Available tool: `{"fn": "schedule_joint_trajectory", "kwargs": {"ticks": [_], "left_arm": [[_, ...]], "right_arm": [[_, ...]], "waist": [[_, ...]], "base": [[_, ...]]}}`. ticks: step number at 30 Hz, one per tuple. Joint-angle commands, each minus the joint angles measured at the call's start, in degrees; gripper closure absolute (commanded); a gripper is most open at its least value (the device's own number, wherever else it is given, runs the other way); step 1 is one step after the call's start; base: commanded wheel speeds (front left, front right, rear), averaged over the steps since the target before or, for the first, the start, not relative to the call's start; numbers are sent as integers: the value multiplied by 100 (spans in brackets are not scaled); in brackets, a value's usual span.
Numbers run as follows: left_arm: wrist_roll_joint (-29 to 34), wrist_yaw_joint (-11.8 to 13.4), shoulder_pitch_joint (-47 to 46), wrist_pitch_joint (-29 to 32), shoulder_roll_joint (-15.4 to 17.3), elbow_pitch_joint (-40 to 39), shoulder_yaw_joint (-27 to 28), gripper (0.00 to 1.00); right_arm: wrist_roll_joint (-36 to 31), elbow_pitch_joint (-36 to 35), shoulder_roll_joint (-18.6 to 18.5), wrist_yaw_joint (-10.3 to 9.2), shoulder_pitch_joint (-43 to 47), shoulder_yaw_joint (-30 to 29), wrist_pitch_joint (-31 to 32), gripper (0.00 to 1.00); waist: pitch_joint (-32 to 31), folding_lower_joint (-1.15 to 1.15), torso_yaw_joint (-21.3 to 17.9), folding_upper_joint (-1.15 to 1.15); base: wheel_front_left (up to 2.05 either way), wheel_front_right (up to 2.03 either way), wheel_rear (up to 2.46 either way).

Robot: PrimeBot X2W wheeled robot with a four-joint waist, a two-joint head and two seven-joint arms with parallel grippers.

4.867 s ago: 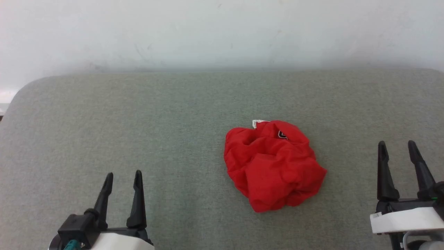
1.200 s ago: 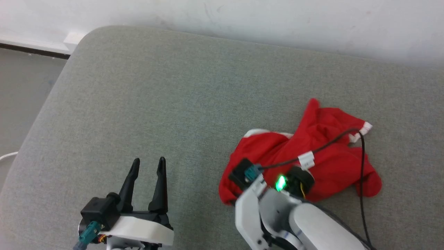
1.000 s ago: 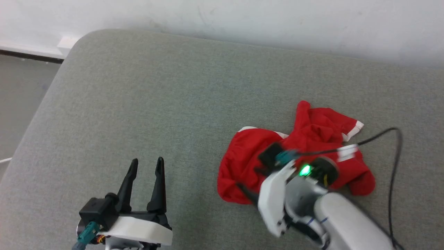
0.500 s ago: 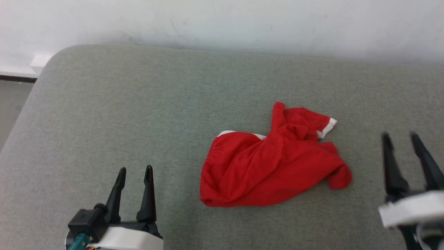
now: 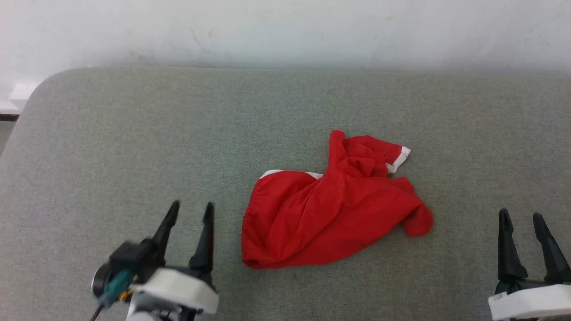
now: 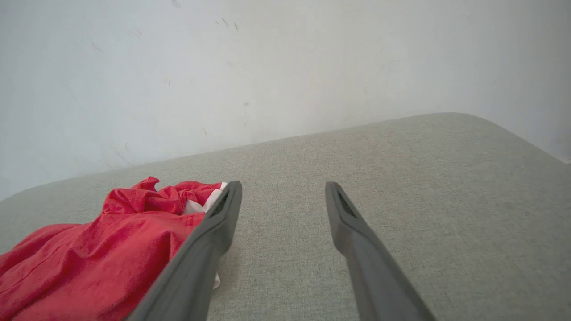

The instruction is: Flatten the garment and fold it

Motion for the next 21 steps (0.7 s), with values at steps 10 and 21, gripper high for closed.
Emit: {"fn": "schedule_joint_trajectory", "kwargs": {"ticks": [10,21], "left_arm": [[-144,-226,-1538,1976,268,736,-764,0],[-318,-272,-2115,3411,521,1744,-1313,0]], "right_arm": [[-7,143,11,-5,-282,85,-16,0],[49,296,11,-5,-464,140,-61,0]], "waist": [[295,1,-111,0],[500,1,-376,0]], "base": [[0,0,0],[0,0,0]]}}
